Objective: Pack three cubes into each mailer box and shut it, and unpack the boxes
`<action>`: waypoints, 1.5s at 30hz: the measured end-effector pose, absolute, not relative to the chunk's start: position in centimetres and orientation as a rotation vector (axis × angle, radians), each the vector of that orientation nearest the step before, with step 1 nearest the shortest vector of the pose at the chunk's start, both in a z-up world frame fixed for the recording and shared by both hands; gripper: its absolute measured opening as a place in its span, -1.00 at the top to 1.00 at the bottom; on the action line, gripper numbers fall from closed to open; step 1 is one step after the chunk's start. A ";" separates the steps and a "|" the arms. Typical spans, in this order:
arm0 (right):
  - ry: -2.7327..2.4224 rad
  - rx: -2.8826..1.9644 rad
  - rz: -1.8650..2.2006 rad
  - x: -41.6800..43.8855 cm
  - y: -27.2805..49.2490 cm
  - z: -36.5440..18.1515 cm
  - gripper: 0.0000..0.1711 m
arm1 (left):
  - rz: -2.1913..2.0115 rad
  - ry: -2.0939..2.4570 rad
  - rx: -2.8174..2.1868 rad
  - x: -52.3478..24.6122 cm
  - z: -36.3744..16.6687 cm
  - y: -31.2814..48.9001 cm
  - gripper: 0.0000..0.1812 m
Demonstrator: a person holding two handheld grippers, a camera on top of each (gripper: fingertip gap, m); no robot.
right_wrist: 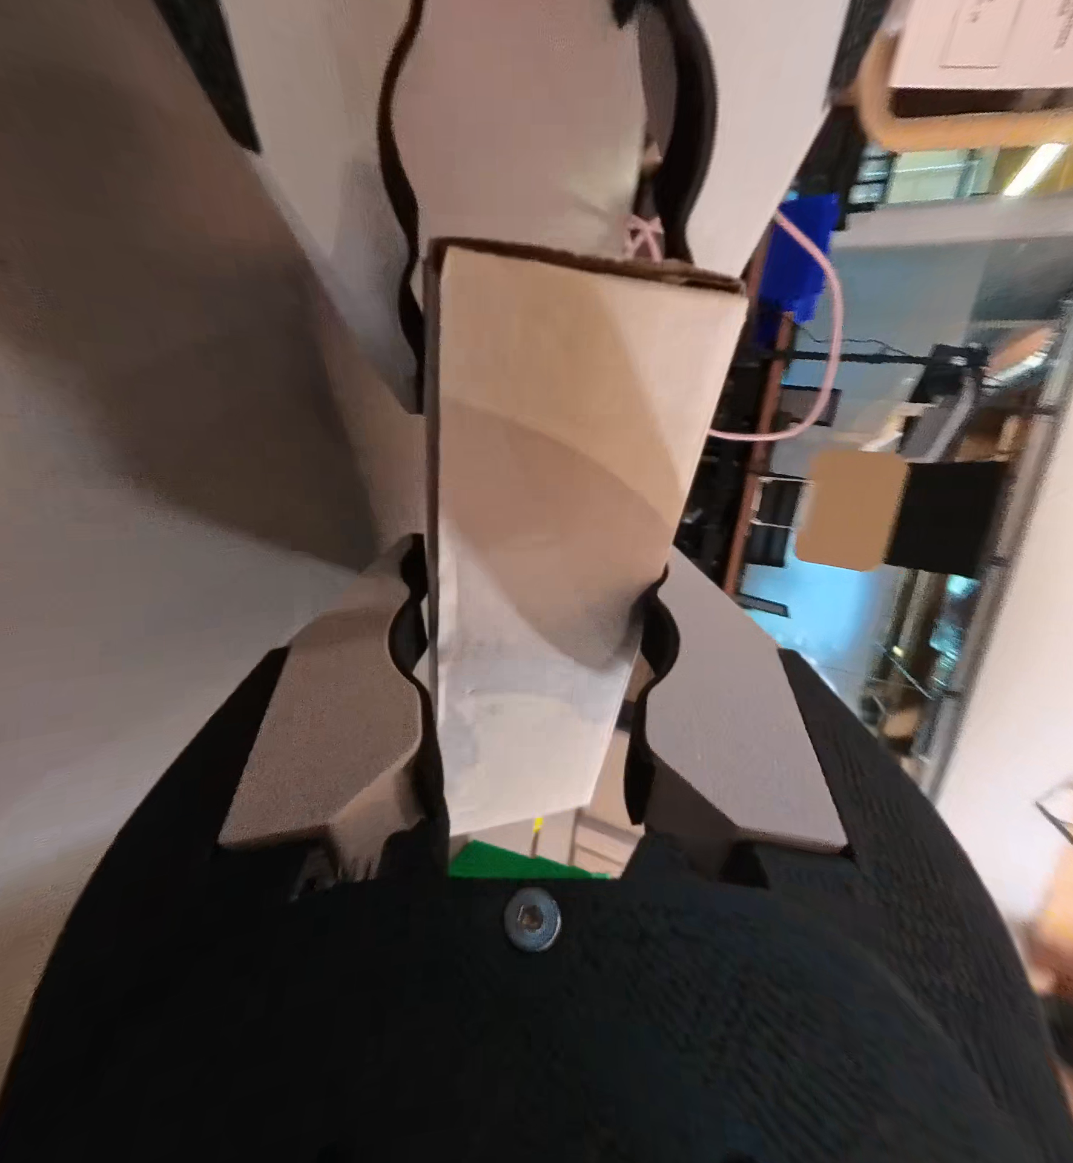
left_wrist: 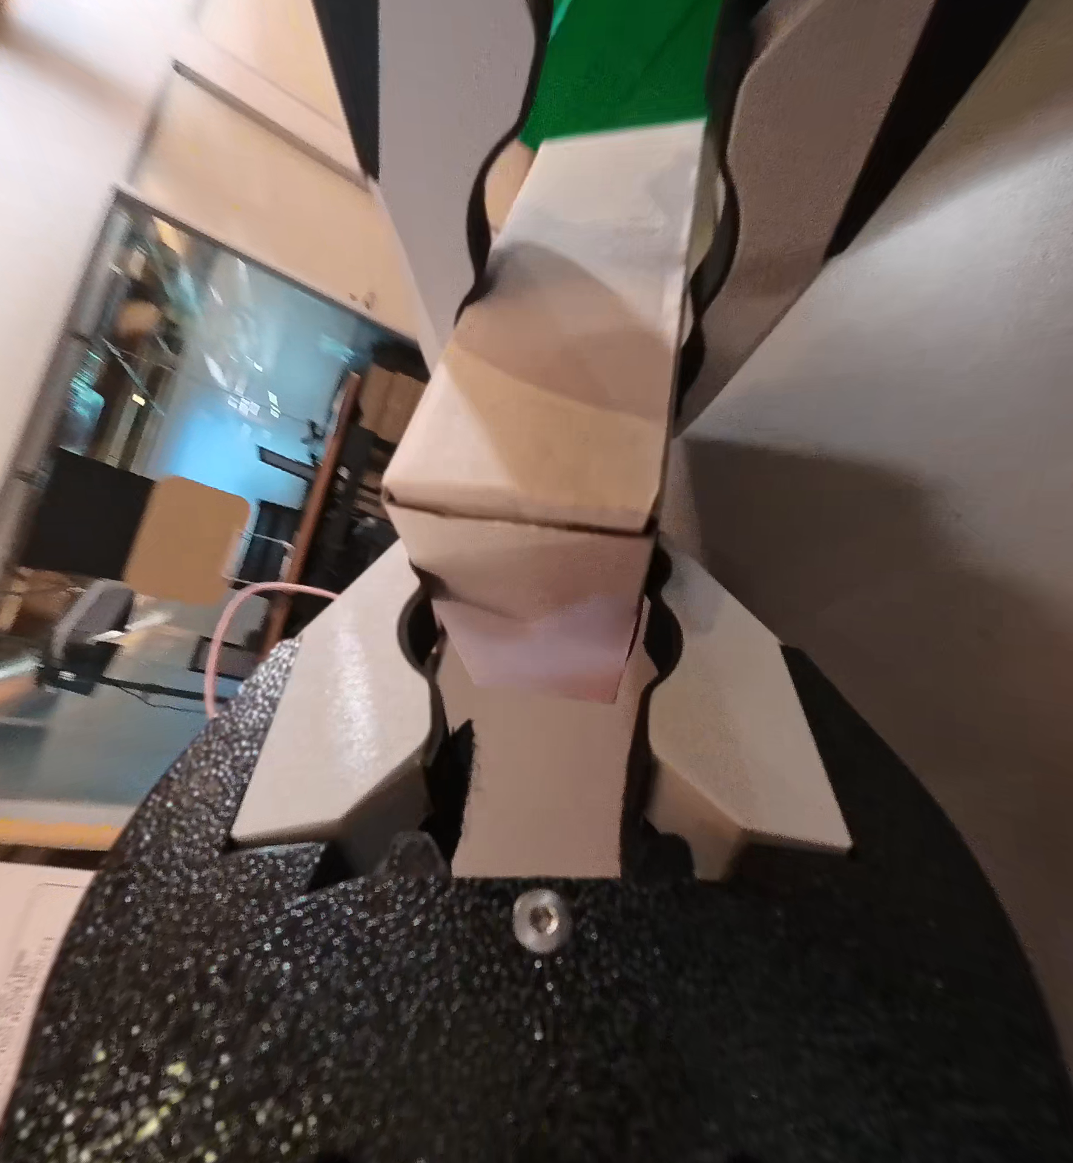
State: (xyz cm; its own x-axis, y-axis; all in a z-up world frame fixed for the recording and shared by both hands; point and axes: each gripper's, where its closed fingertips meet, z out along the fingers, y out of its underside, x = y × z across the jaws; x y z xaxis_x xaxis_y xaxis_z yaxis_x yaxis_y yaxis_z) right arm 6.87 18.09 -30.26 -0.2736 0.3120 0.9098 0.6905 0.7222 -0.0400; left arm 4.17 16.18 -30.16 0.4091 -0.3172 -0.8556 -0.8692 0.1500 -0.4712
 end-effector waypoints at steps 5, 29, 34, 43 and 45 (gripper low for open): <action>-1.740 -0.806 -0.460 9.2 18.8 -27.3 0.23 | 0.471 1.017 -1.215 6.7 -26.3 14.9 0.05; -1.649 -1.131 -0.808 35.7 33.4 -23.6 0.23 | 0.312 0.526 -1.425 0.4 -25.5 17.4 -0.21; -1.751 -1.220 -0.723 35.9 34.1 -26.4 0.23 | 0.311 0.522 -1.437 0.2 -25.6 17.6 -0.21; -1.614 -1.267 -0.892 34.6 38.1 -31.0 0.23 | 0.369 0.559 -1.481 0.4 -26.4 18.1 -0.10; -1.683 -1.253 -0.820 34.1 37.4 -32.0 0.24 | 0.357 0.555 -1.493 0.4 -26.5 18.1 -0.11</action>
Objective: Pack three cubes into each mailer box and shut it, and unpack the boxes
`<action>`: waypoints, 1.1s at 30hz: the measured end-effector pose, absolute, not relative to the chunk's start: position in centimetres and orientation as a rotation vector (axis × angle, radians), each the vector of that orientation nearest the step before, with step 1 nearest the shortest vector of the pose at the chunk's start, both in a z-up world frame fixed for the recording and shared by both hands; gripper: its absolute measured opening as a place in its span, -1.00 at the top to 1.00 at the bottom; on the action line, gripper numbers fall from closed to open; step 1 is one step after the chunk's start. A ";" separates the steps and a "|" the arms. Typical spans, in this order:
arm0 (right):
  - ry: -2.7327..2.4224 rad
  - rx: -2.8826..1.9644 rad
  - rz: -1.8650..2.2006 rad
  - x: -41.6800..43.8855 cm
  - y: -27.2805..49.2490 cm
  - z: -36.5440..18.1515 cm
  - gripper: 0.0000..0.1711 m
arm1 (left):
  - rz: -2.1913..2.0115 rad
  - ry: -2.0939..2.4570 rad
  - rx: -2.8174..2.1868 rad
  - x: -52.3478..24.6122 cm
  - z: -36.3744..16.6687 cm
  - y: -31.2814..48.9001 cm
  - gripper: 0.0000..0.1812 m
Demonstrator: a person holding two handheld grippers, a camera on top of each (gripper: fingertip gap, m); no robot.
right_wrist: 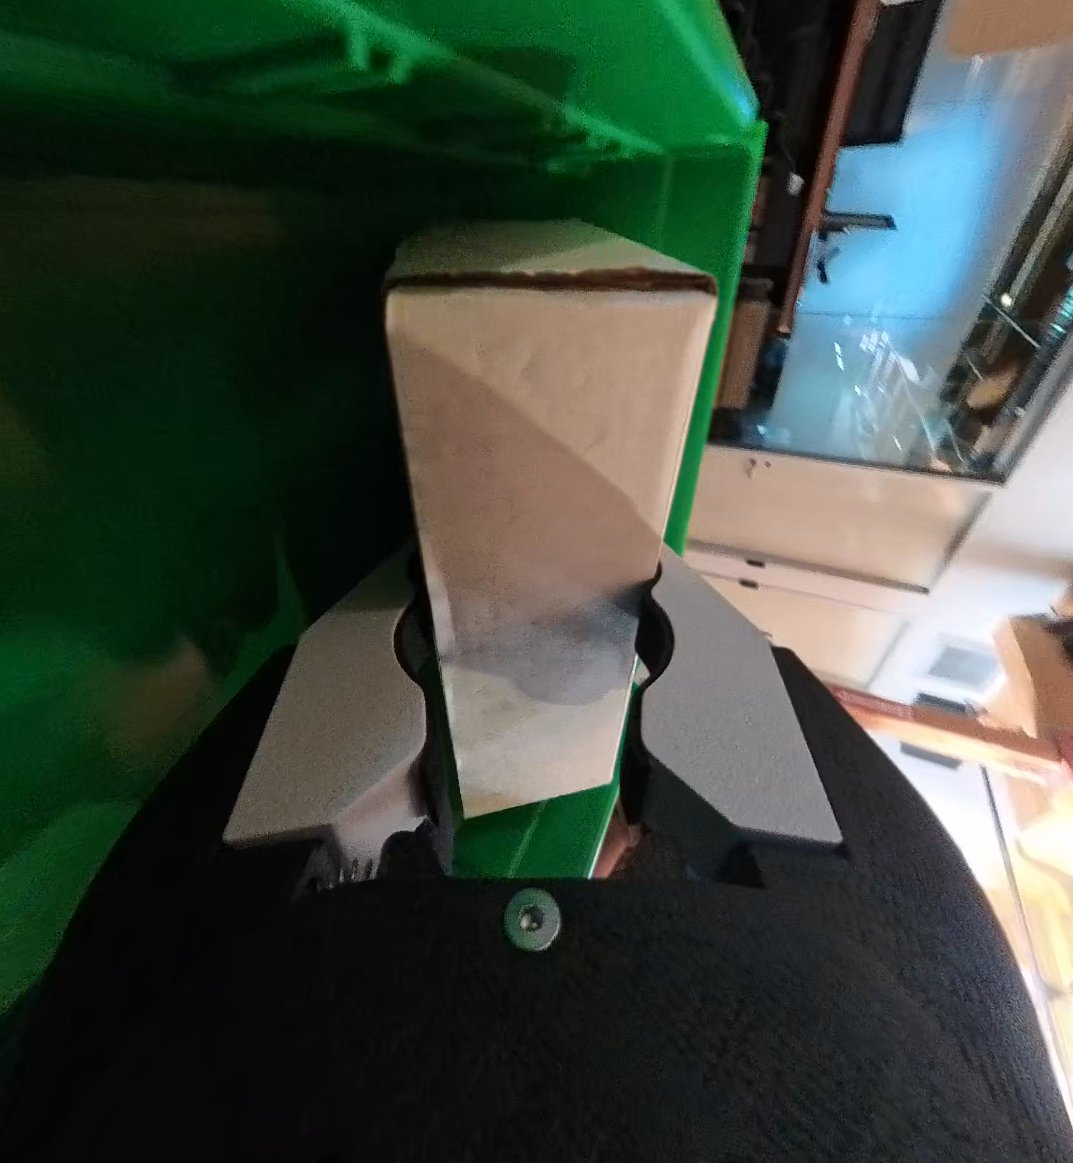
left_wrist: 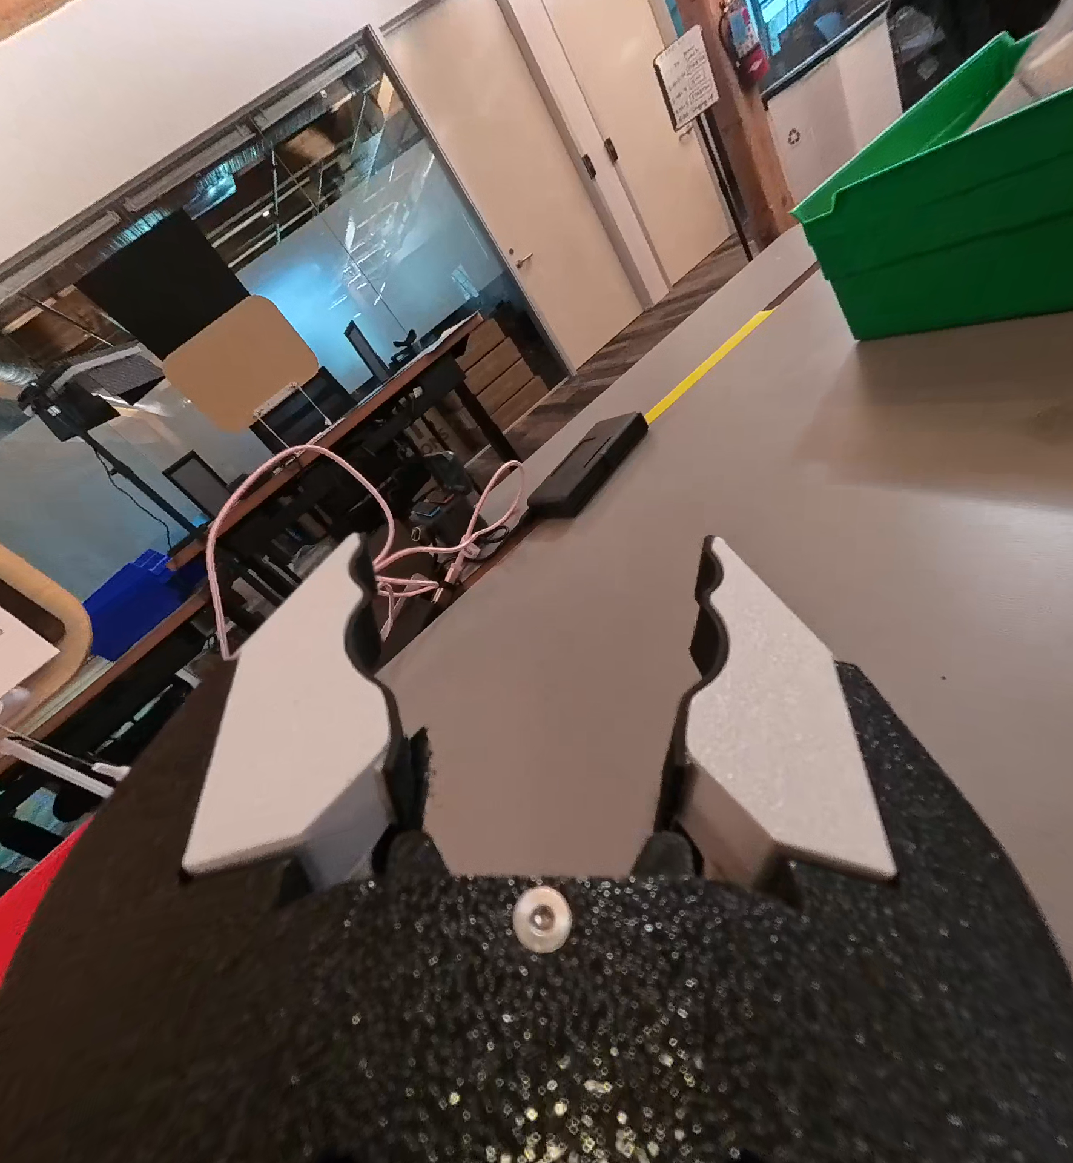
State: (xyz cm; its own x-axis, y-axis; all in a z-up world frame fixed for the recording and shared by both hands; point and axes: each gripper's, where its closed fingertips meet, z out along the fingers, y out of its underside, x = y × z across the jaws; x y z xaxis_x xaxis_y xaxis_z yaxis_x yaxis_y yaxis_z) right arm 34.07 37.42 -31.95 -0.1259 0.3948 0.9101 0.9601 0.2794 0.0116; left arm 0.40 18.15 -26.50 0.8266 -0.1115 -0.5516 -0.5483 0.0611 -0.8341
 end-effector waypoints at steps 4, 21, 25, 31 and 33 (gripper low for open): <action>-1.915 -1.442 -0.715 35.3 35.4 -34.1 0.01 | 0.328 0.542 -1.521 0.3 -26.9 18.4 -0.12; -1.954 -1.706 -0.378 34.4 32.0 -35.8 1.00 | 0.298 0.551 -1.571 0.4 -28.0 18.7 -0.14; -1.859 -1.643 -0.527 34.8 33.5 -35.5 1.00 | 0.276 0.557 -1.575 0.8 -28.2 18.7 -0.14; -1.457 -1.598 -0.325 31.6 30.3 -25.9 1.00 | 0.209 0.529 -1.584 1.1 -28.4 18.6 -0.14; -1.297 -1.499 -0.102 27.6 26.9 -20.5 0.89 | 0.173 0.513 -1.589 1.2 -28.5 18.6 -0.14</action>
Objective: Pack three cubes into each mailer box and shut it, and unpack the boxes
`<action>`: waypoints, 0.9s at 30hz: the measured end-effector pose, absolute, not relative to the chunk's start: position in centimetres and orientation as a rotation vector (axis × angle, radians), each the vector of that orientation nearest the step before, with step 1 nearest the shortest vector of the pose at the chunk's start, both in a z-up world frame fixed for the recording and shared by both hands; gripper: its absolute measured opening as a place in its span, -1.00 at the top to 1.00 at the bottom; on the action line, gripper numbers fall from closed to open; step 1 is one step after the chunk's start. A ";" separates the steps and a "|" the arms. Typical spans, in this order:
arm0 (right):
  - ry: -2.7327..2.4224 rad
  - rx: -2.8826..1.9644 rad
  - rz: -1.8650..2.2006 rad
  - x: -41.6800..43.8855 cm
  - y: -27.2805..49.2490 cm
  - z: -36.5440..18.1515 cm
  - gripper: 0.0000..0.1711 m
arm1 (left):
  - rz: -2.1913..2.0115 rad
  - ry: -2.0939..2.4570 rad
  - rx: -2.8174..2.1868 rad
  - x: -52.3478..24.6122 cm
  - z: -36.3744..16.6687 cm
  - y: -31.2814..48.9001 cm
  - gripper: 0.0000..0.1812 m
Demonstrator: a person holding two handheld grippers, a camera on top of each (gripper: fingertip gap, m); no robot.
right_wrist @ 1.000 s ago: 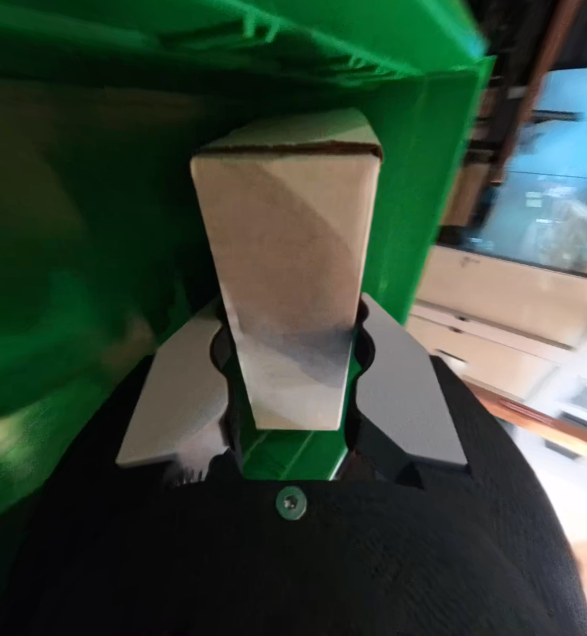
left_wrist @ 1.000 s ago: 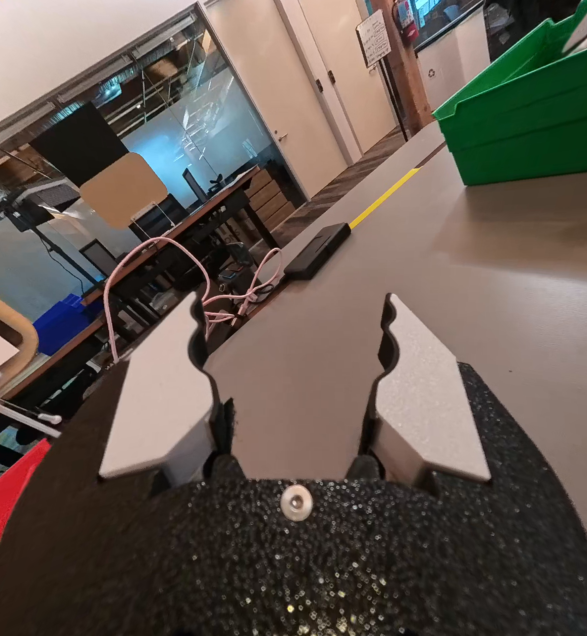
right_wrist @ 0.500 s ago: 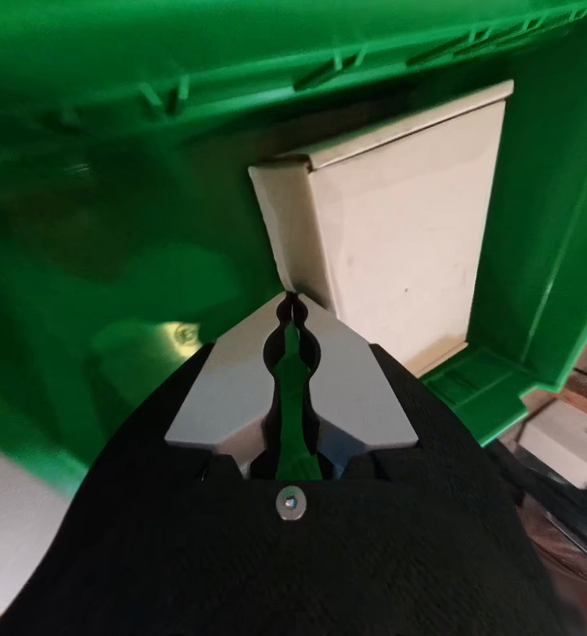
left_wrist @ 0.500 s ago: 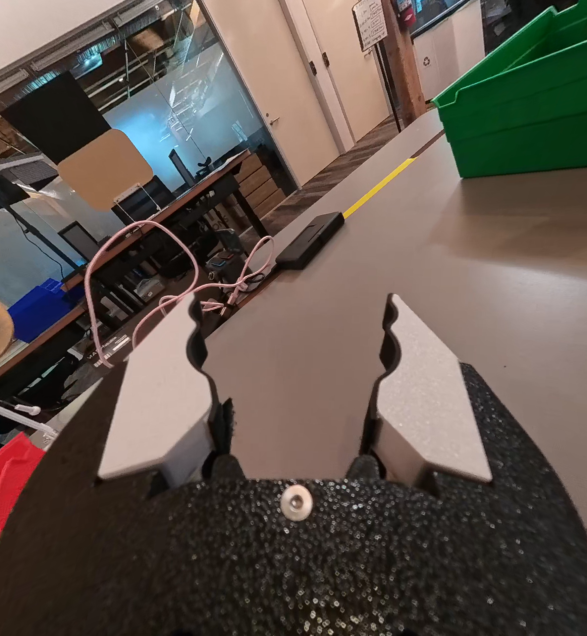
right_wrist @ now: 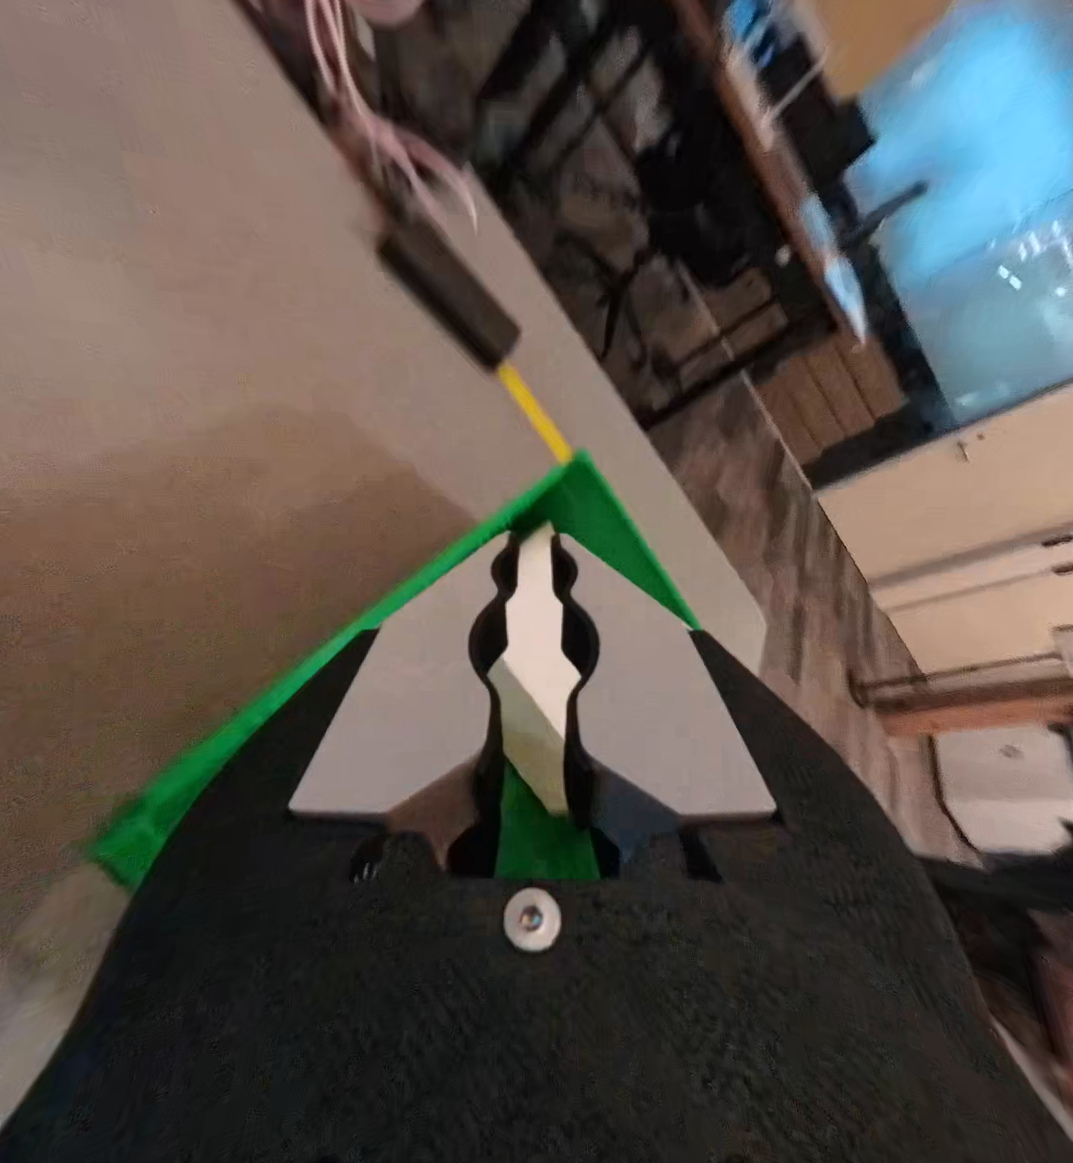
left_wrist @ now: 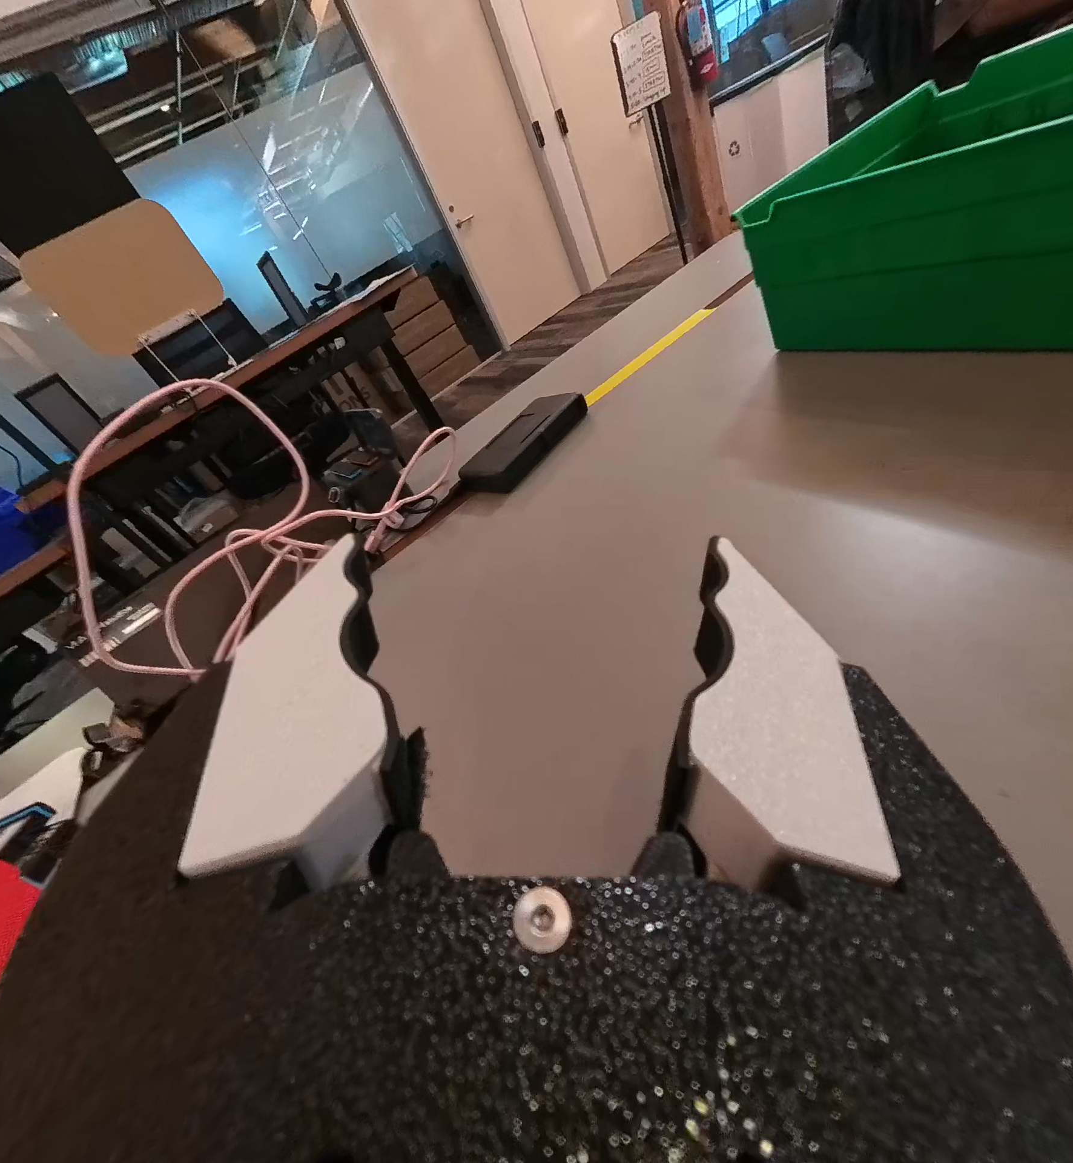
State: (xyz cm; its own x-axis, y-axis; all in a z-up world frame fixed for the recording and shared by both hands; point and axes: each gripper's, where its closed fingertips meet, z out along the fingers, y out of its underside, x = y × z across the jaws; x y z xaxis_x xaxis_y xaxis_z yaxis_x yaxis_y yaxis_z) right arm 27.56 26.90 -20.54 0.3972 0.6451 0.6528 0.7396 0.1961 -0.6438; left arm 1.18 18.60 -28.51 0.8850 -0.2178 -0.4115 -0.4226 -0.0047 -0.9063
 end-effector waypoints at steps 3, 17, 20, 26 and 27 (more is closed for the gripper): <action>-1.172 -1.321 0.314 19.8 20.7 -15.7 0.83 | 0.123 0.491 -1.594 1.3 -28.6 18.5 -0.15; -0.714 -1.049 0.285 5.8 24.3 -23.4 0.45 | 0.056 0.547 -1.532 2.5 -28.8 17.5 -0.13; -0.814 -0.991 0.290 5.1 23.1 -24.6 0.38 | 0.069 0.568 -1.518 2.9 -28.5 17.5 -0.13; -0.793 -1.026 0.307 5.2 23.7 -25.1 0.25 | 0.065 0.588 -1.519 3.4 -27.0 16.6 -0.19; -0.787 -1.026 0.312 5.3 23.7 -25.0 0.24 | 0.080 0.629 -1.544 3.6 -26.8 16.2 -0.24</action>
